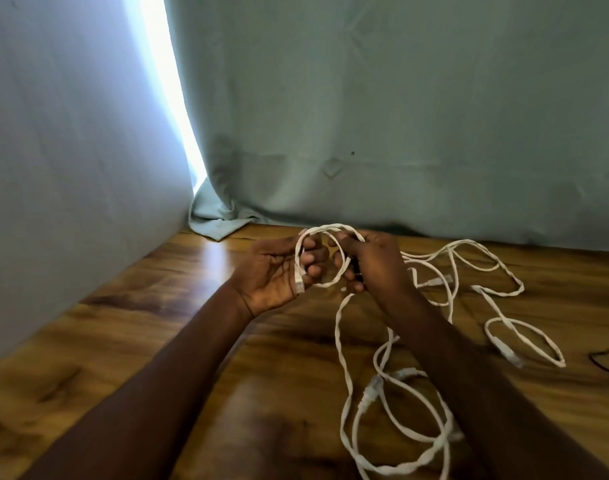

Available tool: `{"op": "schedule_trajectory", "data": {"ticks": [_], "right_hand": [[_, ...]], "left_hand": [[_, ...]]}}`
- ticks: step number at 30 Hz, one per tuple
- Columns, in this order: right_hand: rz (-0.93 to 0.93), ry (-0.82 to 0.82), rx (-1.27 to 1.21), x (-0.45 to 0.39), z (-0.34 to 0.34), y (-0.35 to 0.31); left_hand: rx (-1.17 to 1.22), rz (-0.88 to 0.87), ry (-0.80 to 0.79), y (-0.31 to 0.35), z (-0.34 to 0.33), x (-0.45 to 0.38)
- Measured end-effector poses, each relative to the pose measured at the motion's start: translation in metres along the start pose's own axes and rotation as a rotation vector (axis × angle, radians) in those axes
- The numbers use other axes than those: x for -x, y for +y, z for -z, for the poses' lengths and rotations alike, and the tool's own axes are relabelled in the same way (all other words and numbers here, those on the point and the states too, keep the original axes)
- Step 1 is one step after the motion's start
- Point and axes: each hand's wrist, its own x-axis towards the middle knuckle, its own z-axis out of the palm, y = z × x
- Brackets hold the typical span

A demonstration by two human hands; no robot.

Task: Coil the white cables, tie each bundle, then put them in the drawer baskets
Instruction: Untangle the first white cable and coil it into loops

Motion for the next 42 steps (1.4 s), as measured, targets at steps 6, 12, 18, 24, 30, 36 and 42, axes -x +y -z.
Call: {"op": "schedule_trajectory", "data": {"ticks": [6, 12, 18, 24, 30, 36, 42], "right_hand": [[-0.081, -0.036, -0.075, 0.0, -0.003, 0.001], [0.047, 0.014, -0.084, -0.006, 0.0, 0.003], [0.235, -0.032, -0.01, 0.005, -0.004, 0.004], [0.203, 0.18, -0.152, 0.005, 0.0, -0.001], [0.153, 0.168, -0.22, 0.003, 0.004, -0.002], [0.18, -0.033, 0.453, 0.005, -0.009, 0.01], [-0.065, -0.359, 0.432, 0.023, -0.026, 0.004]], "left_hand": [[-0.048, 0.026, -0.082, 0.001, 0.007, -0.008], [-0.048, 0.065, -0.068, 0.015, 0.017, -0.009], [-0.115, 0.131, -0.113, 0.021, 0.017, -0.005], [-0.124, 0.179, -0.239, 0.008, -0.008, -0.007], [-0.003, 0.098, -0.254, 0.005, -0.011, -0.009], [0.33, -0.139, -0.166, 0.022, 0.003, -0.012], [0.271, -0.517, 0.24, 0.026, 0.003, -0.015]]}}
